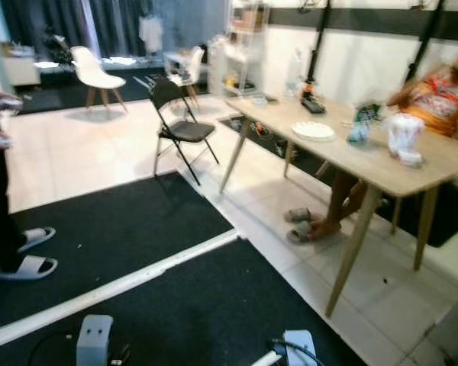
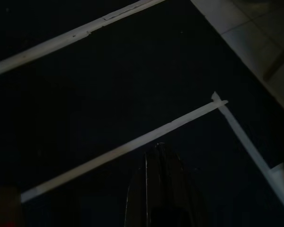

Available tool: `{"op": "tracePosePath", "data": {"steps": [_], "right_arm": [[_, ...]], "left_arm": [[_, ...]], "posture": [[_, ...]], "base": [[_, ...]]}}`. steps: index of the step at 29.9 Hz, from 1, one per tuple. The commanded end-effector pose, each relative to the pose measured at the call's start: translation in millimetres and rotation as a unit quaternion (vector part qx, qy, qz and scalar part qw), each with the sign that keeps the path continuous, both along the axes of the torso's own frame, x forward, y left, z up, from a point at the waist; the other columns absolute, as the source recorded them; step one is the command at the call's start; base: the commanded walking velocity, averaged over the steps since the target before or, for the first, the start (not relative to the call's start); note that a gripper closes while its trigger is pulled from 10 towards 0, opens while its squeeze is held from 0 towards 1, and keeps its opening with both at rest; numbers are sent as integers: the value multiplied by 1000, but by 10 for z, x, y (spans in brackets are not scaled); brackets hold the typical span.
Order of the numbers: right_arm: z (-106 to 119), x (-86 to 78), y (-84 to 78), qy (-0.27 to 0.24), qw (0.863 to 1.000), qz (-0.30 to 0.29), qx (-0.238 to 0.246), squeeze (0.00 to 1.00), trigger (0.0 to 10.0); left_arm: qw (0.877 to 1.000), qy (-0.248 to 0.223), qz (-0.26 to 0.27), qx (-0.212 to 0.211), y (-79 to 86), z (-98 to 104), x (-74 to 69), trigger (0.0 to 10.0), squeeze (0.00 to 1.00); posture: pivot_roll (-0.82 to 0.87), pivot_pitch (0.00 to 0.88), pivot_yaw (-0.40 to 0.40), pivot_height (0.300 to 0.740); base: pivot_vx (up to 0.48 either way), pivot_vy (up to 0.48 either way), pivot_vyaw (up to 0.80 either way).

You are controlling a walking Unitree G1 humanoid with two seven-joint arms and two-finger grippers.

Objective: Restocking fridge

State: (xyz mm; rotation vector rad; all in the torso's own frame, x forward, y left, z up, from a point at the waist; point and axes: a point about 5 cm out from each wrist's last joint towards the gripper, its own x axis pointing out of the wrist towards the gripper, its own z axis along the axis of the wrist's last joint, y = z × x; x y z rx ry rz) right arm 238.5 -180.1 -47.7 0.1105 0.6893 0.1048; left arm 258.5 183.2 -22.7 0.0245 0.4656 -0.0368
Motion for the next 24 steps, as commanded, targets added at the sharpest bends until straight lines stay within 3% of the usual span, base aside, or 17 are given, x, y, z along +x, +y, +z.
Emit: {"op": "tracePosePath", "data": {"steps": [1,24], "right_arm": [[-9,-14,-31,5,1000,-3,-5,0,10000],[21,42,25,-1,1000,4,-5,0,10000]], "left_arm": [[1000,6,-5,1,-12,-16,-12,10000,0],[1000,3,-3,5,19,1,2,10000,0]], "posture": [[-21,69,24,740],[-7,62,24,740]], "base": [[319,0,0],[317,0,0]]}}
